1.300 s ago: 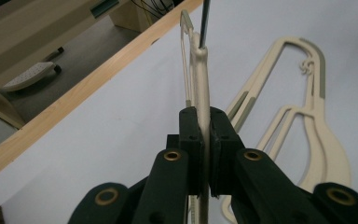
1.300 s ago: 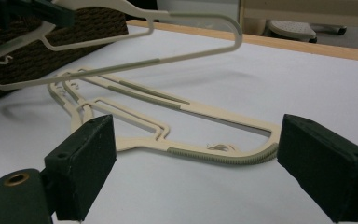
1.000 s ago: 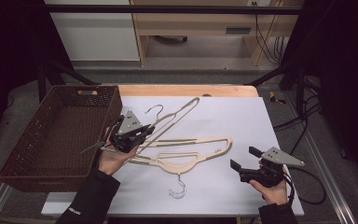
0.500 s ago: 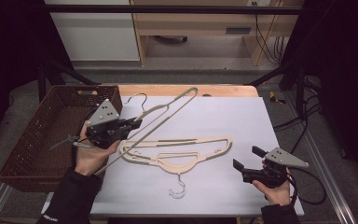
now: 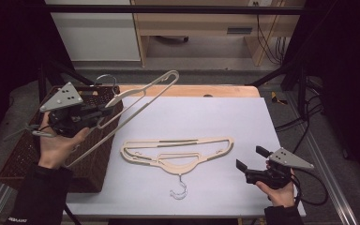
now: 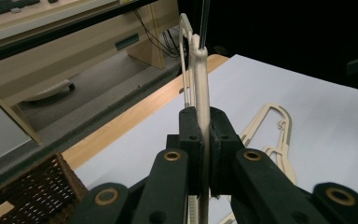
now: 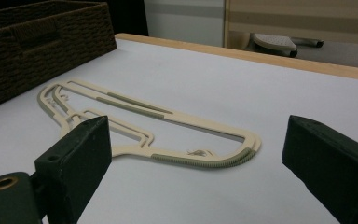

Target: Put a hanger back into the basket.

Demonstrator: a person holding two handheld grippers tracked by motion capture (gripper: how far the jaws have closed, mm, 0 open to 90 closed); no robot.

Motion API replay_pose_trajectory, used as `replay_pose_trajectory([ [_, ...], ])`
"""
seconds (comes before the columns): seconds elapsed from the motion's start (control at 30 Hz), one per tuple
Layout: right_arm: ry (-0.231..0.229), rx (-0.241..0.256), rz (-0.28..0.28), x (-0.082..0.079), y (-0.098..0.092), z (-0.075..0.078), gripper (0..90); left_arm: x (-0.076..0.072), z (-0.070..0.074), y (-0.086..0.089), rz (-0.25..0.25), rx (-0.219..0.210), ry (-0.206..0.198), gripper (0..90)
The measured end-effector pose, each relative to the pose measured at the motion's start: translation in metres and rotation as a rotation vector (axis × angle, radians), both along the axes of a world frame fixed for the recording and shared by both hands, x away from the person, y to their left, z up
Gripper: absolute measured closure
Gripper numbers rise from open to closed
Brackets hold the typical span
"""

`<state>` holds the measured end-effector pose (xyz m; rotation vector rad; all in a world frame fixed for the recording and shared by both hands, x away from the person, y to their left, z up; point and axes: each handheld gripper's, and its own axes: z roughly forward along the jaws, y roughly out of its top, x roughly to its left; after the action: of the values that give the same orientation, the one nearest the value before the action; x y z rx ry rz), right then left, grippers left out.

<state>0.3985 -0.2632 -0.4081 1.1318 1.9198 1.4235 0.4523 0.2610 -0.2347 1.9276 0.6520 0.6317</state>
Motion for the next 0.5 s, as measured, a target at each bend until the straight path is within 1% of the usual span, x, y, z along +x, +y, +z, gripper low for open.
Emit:
replay_pose_trajectory([
  [0.03,0.002,-0.001,0.000,0.000,0.000,0.000,8.5,0.001,0.000,0.004,0.005,-0.004,0.007,86.0],
  [0.07,0.002,-0.001,0.000,0.000,0.000,0.000,8.5,0.001,0.000,0.004,0.005,-0.004,0.007,85.9],
  [0.1,0.005,-0.005,0.000,0.000,0.001,-0.001,8.4,0.003,0.000,0.012,0.014,0.003,0.006,85.9],
  [0.13,0.005,-0.005,0.000,0.000,0.001,-0.001,8.4,0.003,0.000,0.012,0.014,0.003,0.006,86.0],
  [0.17,0.005,-0.010,0.001,0.001,0.001,-0.001,8.4,0.006,-0.001,0.021,0.021,0.006,0.009,85.9],
  [0.23,0.006,-0.010,0.001,0.001,0.001,-0.001,8.4,0.008,-0.002,0.028,0.024,0.004,0.010,86.0],
  [0.27,0.006,-0.010,0.001,0.001,0.001,-0.001,8.4,0.008,-0.002,0.028,0.024,0.004,0.010,86.0],
  [0.33,0.006,-0.006,0.000,0.000,0.001,0.000,8.2,0.010,-0.004,0.040,0.043,0.018,0.003,85.9],
  [0.37,0.006,-0.006,0.000,0.000,0.001,0.000,8.2,0.010,-0.004,0.040,0.043,0.018,0.003,85.9],
  [0.43,0.006,-0.007,-0.003,0.001,0.000,-0.001,7.9,0.012,-0.005,0.048,0.057,0.026,0.005,85.9],
  [0.5,0.007,-0.007,-0.002,0.001,0.001,-0.001,7.9,0.015,-0.007,0.057,0.073,0.024,0.013,85.9],
])
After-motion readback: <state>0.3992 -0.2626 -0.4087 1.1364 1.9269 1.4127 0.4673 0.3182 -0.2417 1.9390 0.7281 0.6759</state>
